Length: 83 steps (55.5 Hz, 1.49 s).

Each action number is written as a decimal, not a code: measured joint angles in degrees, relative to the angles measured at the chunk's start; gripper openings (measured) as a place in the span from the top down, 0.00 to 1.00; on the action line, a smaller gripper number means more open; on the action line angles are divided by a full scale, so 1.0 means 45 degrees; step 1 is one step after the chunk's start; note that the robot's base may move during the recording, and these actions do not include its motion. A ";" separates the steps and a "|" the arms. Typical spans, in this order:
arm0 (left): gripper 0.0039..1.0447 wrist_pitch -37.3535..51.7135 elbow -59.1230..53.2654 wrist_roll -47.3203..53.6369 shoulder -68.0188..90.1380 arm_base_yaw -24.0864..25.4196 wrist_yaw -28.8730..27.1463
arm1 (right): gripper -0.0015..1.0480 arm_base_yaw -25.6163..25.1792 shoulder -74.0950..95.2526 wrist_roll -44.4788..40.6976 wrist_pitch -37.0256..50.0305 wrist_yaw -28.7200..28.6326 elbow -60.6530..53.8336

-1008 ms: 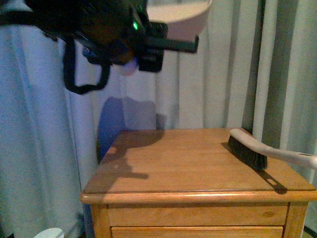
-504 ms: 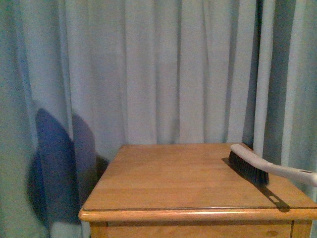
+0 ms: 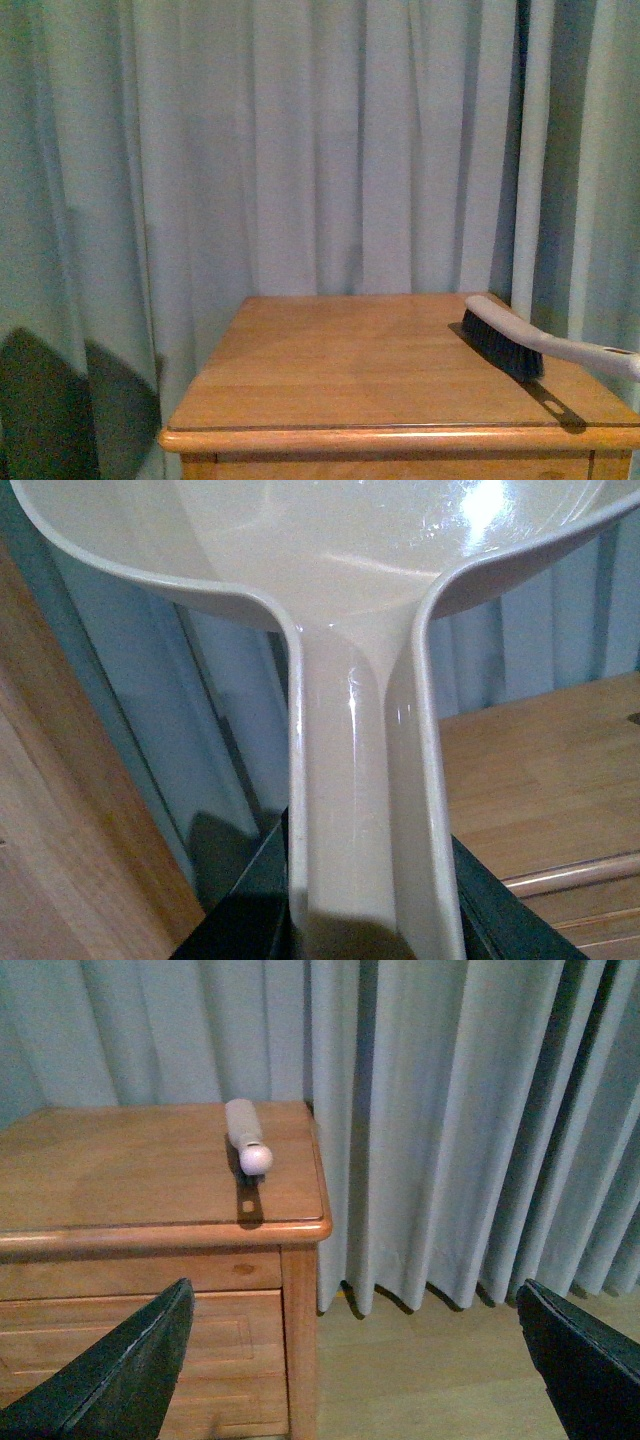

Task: Clean up trash

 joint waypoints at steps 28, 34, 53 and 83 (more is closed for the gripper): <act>0.75 -0.0277 -0.0510 -0.0039 -0.0486 -0.2331 -0.1642 | 0.07 0.0131 0.0053 -0.0131 -0.0039 0.0427 0.0005; 0.75 -0.0277 -0.0510 -0.0039 -0.0486 -0.2346 -0.1647 | 0.07 0.1141 0.0850 -0.1185 -0.0141 0.3667 0.0053; 0.75 -0.0277 -0.0515 -0.0039 -0.0486 -0.2356 -0.1685 | 0.07 0.1137 0.7747 -0.0908 0.1219 0.2555 0.4454; 0.75 -0.0277 -0.0515 -0.0039 -0.0491 -0.2356 -0.1700 | 0.07 0.2647 1.6684 -0.0505 -0.2812 0.2050 1.3716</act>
